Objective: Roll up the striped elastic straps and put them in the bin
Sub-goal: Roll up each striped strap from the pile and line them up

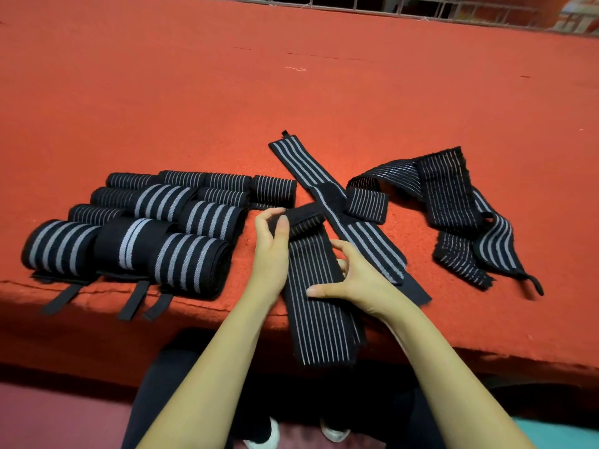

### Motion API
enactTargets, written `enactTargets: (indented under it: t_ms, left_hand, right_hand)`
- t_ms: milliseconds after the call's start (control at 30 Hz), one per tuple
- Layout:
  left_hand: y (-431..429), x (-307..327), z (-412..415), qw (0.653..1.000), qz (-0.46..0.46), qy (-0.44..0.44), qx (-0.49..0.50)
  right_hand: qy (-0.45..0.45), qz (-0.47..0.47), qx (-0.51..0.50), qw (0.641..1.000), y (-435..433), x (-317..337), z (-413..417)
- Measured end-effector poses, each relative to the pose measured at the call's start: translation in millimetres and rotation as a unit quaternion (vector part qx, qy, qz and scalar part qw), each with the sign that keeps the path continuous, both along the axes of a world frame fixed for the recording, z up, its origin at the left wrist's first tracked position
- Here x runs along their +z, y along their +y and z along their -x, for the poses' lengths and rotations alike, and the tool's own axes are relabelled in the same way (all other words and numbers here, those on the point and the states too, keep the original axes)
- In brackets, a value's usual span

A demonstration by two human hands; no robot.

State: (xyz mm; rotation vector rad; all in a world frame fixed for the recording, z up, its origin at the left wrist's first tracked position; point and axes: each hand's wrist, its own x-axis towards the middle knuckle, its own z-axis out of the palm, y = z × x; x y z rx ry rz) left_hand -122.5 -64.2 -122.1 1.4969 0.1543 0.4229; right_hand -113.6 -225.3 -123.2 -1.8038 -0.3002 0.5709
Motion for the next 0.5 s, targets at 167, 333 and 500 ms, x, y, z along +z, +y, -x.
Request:
enactTargets:
  t_ms: [167, 333, 500]
  left_hand:
    - [-13, 14, -5, 0.999, -0.005, -0.006, -0.039]
    - [-28, 21, -13, 0.999, 0.023, -0.011, -0.03]
    - [-23, 19, -18, 0.999, -0.008, -0.015, -0.043]
  right_hand:
    - [-0.04, 0.033, -0.022, 0.998, 4, 4, 2]
    - [-0.055, -0.015, -0.064, 0.996, 2, 2, 7]
    - [-0.047, 0.001, -0.052, 0.998, -3, 2, 1]
